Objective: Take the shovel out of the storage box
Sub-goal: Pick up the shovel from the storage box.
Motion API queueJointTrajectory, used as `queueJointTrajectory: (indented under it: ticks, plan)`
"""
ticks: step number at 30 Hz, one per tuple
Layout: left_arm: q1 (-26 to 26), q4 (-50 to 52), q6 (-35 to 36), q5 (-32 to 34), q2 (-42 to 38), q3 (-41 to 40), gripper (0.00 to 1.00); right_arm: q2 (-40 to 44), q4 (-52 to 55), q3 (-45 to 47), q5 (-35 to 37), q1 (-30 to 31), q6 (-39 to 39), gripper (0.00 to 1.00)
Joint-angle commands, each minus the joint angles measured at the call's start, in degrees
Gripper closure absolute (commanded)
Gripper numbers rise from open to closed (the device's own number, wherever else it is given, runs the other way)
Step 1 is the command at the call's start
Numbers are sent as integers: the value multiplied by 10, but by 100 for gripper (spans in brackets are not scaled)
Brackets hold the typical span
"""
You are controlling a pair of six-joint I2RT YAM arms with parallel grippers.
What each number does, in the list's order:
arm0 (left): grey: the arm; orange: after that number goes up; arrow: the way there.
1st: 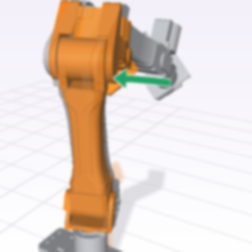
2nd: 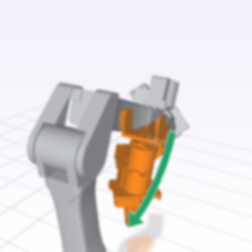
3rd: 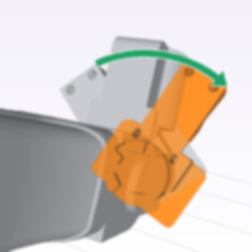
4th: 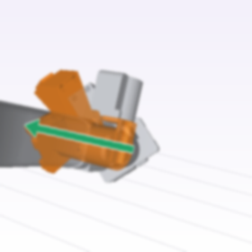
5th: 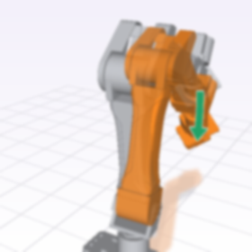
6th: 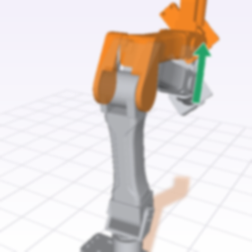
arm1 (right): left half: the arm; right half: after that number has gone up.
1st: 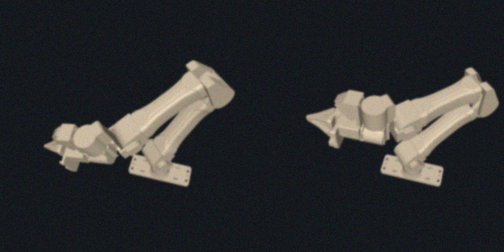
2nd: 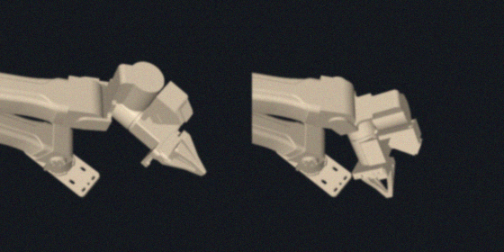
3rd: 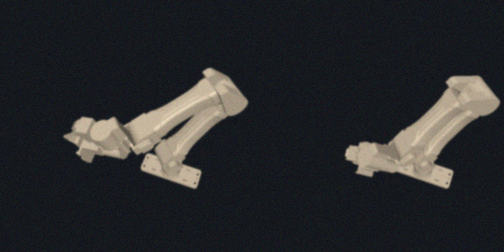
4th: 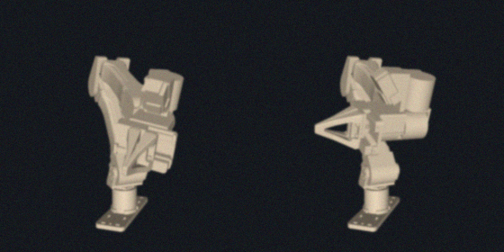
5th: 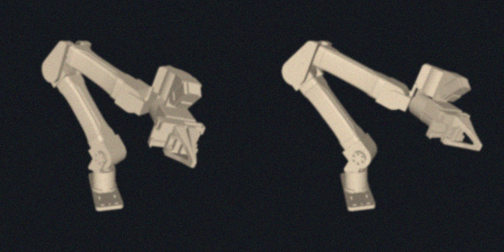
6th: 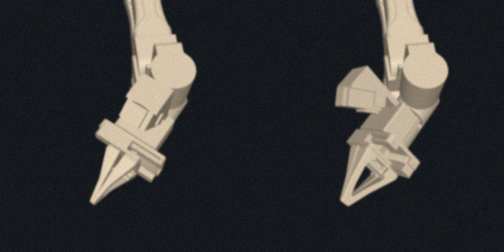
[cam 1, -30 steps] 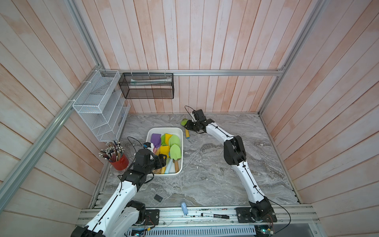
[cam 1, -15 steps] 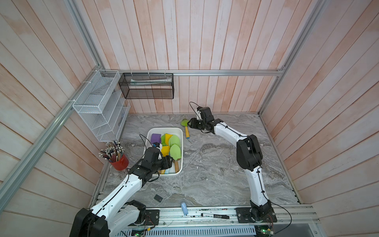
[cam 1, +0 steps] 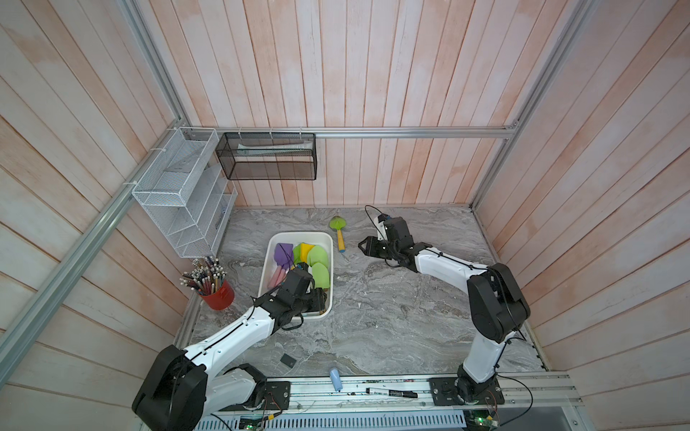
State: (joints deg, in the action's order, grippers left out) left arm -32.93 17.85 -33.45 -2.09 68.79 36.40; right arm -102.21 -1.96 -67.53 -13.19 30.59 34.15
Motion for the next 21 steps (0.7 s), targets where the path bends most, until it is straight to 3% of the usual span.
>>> queueJointTrajectory:
  ticks: [1, 4, 13, 21]
  plan:
    - [-11, 14, -11, 55, 15, 25, 42, 55, -34, 55, 14, -3, 4, 58]
    - [-15, 16, -8, 87, 16, 26, 46, 84, -32, 92, 15, -4, -1, 57]
    - [-26, 7, 0, 87, 89, 54, 50, 137, -77, 193, -18, -29, 32, 57]
    - [-51, 18, -5, 134, 117, 64, 50, 143, -100, 213, -46, -34, 44, 57]
